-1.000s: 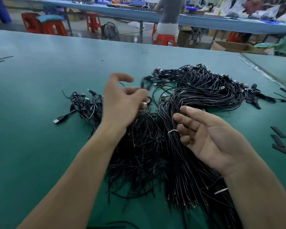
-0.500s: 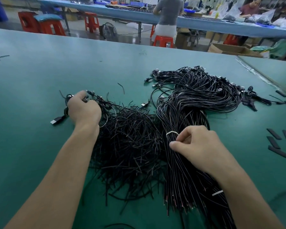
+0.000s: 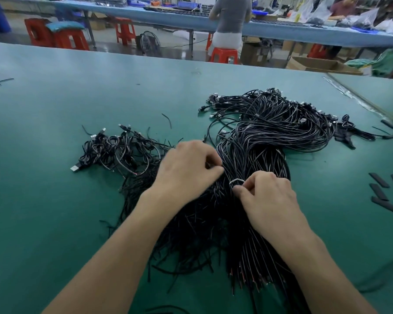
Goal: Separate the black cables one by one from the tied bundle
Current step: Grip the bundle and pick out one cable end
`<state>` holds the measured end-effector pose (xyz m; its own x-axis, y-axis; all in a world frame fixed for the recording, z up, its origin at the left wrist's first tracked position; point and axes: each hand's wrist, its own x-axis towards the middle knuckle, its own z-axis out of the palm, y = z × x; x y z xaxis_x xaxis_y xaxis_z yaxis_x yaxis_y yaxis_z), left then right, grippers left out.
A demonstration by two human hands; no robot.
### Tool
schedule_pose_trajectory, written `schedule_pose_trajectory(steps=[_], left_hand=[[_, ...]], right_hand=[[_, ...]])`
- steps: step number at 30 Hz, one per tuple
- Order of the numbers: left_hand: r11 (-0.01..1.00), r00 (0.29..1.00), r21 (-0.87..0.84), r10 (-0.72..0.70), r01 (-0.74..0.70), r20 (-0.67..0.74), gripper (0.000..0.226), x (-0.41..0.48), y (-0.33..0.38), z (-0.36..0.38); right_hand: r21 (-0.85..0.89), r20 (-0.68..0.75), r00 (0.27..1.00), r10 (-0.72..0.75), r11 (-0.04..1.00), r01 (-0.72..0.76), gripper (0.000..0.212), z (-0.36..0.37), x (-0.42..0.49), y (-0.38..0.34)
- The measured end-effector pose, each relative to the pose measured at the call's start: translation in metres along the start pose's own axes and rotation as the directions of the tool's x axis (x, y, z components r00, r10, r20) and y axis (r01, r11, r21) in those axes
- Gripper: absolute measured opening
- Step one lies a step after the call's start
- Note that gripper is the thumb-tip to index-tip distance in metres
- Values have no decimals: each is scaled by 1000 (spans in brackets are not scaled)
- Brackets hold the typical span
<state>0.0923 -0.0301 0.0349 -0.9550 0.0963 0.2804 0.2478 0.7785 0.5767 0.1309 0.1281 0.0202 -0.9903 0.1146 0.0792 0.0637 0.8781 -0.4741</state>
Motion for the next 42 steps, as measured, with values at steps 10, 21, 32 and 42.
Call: schedule_pose_trajectory(steps=[10, 21, 32, 42], left_hand=[[993, 992, 12, 116, -116, 48, 15, -12, 2, 36], [986, 986, 54, 161, -158, -50, 17, -16, -1, 51], [983, 979, 27, 185, -183, -82, 14, -15, -2, 55], [952, 946, 17, 307, -307, -100, 9, -16, -4, 57]], right_hand=[[107, 138, 990, -16, 994, 1, 19, -5, 13, 11], [258, 387, 896, -216, 959, 119, 25, -30, 14, 33], [-90, 492, 863, -118, 979, 185, 14, -57, 0, 42], [-34, 202, 979, 24, 999, -18, 24, -12, 26, 14]])
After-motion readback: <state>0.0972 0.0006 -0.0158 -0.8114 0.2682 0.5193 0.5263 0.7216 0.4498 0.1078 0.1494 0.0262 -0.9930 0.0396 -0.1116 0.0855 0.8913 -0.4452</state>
